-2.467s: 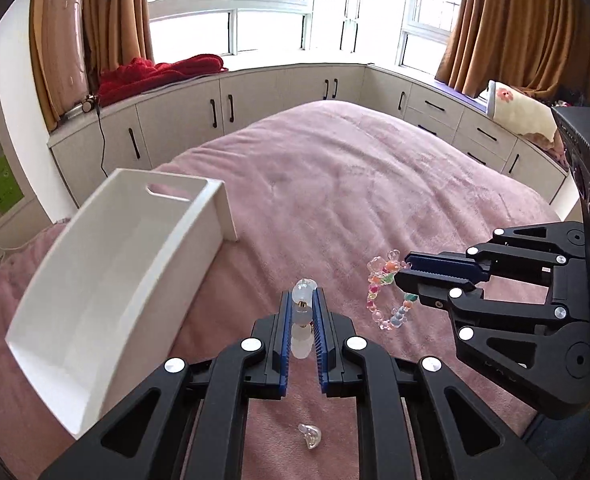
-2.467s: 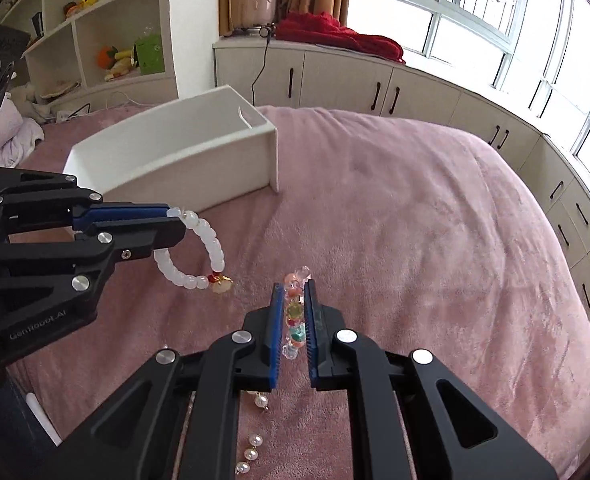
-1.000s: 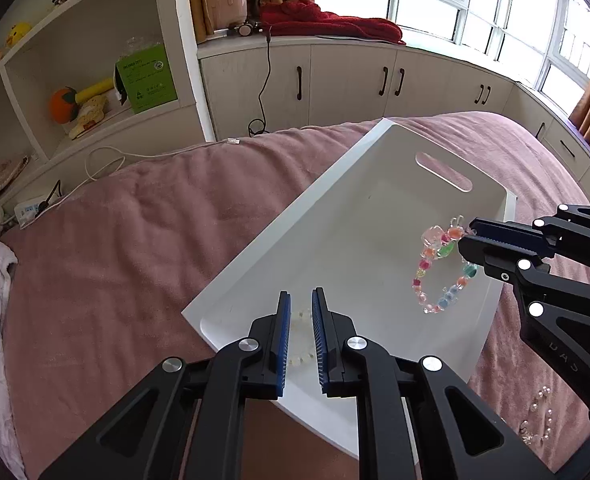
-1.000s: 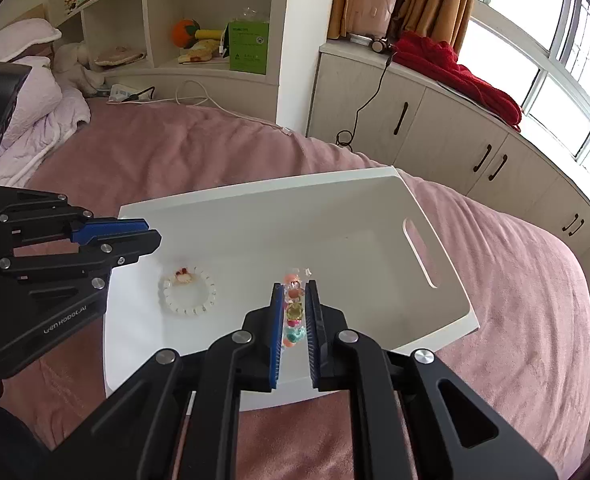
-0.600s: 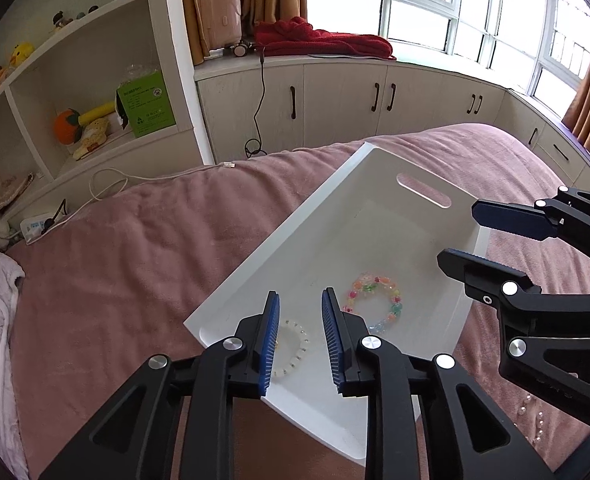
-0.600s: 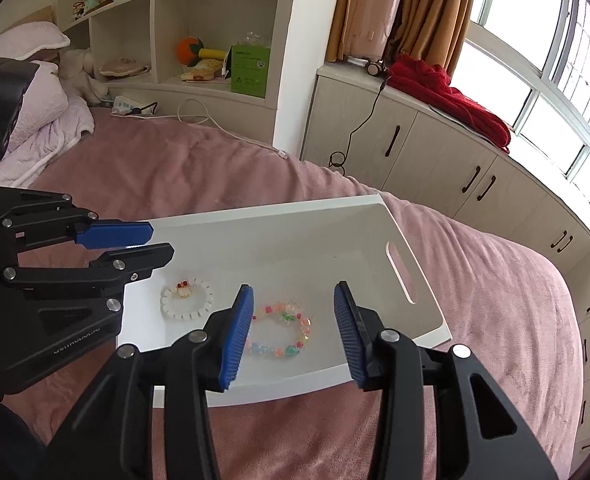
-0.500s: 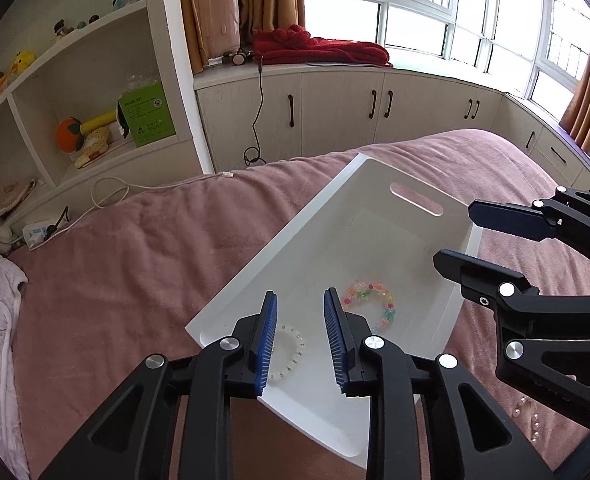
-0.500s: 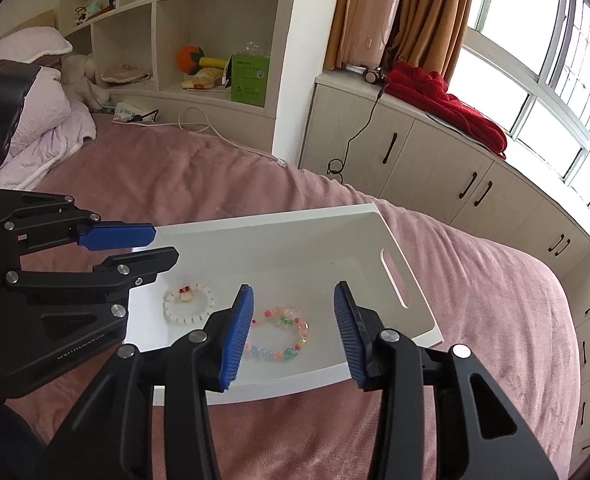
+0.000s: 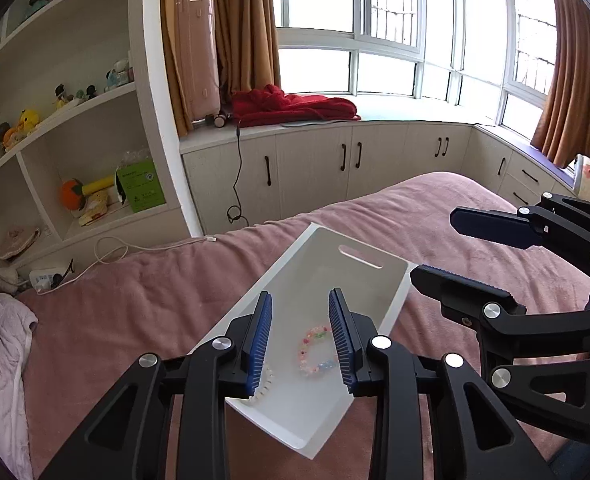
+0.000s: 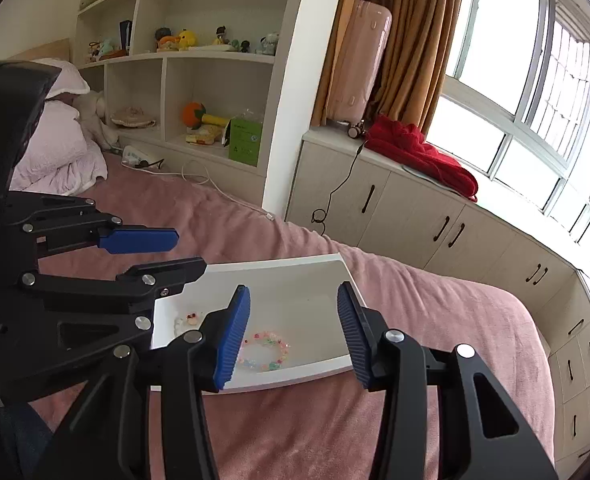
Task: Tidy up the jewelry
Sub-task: 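Move both open tools back over the remaining earrings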
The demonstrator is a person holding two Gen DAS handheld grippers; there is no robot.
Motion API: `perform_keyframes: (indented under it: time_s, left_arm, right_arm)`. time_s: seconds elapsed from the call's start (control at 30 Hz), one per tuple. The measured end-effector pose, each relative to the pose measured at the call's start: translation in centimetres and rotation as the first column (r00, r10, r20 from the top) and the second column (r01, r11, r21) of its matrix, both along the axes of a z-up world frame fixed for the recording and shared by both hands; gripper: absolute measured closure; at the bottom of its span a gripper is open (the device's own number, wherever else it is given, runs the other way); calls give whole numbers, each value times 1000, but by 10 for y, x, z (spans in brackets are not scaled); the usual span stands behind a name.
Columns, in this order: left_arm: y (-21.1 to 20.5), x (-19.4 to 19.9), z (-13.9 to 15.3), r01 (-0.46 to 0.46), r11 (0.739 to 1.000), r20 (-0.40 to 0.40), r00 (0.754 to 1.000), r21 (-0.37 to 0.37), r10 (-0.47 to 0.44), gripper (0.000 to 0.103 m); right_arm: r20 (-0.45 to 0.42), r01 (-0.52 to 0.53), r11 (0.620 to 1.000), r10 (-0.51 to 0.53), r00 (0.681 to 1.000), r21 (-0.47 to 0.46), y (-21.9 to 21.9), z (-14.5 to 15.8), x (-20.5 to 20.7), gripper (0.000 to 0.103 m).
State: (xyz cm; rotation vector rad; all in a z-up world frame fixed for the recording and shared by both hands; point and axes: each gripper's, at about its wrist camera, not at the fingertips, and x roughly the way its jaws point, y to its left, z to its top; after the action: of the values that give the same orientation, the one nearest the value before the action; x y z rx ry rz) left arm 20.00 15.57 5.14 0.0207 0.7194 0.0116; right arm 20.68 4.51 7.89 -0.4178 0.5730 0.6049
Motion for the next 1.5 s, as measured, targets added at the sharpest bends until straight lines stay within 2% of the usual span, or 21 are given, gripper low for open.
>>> perform_keyframes:
  time_s: [0.13,0.2,0.23,0.4,0.6,0.8,0.97,1.07,1.27,1.5]
  left_arm:
    - [-19,-15,12,38,999,25,999,16,-39,58]
    - [-27,-23,13,53,999,27,998,13,-53,48]
    - [-32,-28,12,64,998,25,998,7,-64,47]
    - [-64,-44,-8,132,991,-23,991,29,-131,38]
    - [-98,-57,-37,193,981,-74,979,36,-189,36]
    - [-118,-57,-72,244,970,-156,958,4,-240,36]
    - [-131,-56,-98,303,953,-228,928,7,-294,36]
    - [-138,-56,-113,338,940,-270,909,37,-316,35]
    - [-151,-55,-144,404,914,-370,855,39,-363,35]
    - [-166,-52,-176,461,887,-450,799,34,-398,35]
  right_arm:
    - [54,21,1000,-21,998,10,-27,17,-20,50]
    - [64,42,999,-43,997,21,-47,22,-30,43]
    - [65,52,998,-54,996,29,-58,23,-35,38]
    - [51,124,992,-126,991,39,-108,15,-55,33]
    - [-8,210,977,-210,978,29,-155,-9,-72,32]
    - [-78,239,970,-241,967,-31,-176,-46,-84,31]
    - [-166,229,970,-240,957,-83,-184,-81,-85,31]
    - [-219,226,968,-244,945,-107,-188,-103,-86,31]
    - [-327,220,957,-273,905,-190,-192,-151,-89,32]
    - [-436,213,951,-293,851,-222,-196,-188,-87,33]
